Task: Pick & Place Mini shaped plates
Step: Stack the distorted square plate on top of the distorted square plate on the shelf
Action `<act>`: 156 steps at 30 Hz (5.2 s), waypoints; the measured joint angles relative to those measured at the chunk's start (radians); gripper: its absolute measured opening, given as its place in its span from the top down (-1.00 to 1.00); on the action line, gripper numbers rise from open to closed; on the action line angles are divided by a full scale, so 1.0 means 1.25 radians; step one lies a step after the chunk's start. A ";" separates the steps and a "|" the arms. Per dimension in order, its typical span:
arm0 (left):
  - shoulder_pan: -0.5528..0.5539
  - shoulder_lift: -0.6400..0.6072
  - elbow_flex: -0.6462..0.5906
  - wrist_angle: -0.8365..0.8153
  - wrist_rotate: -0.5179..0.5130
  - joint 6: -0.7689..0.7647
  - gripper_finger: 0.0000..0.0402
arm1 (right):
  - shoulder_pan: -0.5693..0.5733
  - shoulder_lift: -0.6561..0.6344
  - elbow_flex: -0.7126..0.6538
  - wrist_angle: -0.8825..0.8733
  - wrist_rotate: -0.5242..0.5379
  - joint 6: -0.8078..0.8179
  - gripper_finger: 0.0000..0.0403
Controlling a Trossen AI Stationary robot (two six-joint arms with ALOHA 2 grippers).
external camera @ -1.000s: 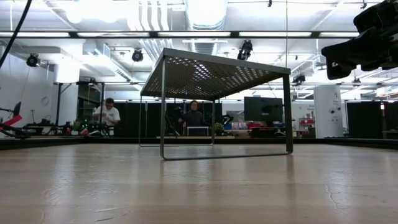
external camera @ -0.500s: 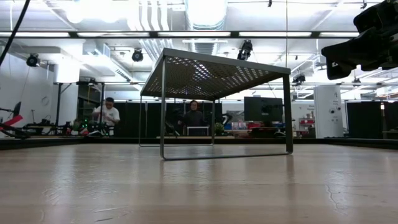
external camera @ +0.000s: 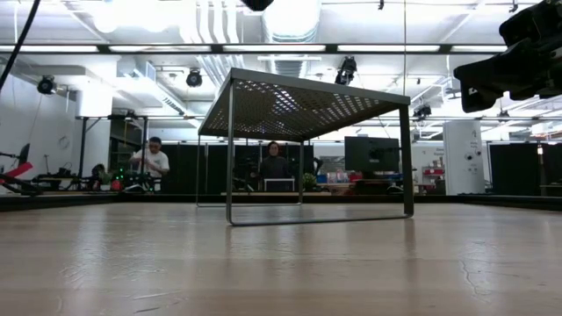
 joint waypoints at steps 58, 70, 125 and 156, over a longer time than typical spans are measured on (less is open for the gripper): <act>-0.151 0.004 -0.284 -0.211 -0.584 -1.330 0.76 | 0.000 0.000 0.000 0.000 0.000 0.000 0.96; -0.147 0.001 -0.277 -0.130 -0.565 -1.153 0.14 | 0.000 0.000 0.000 0.000 0.000 0.000 0.96; -0.172 -0.001 -0.183 -0.493 -0.616 0.260 0.23 | 0.000 0.000 0.000 0.000 0.000 0.000 0.96; -0.216 0.002 -0.277 -0.435 -0.752 0.537 0.36 | 0.000 0.000 0.000 0.000 0.000 0.000 0.96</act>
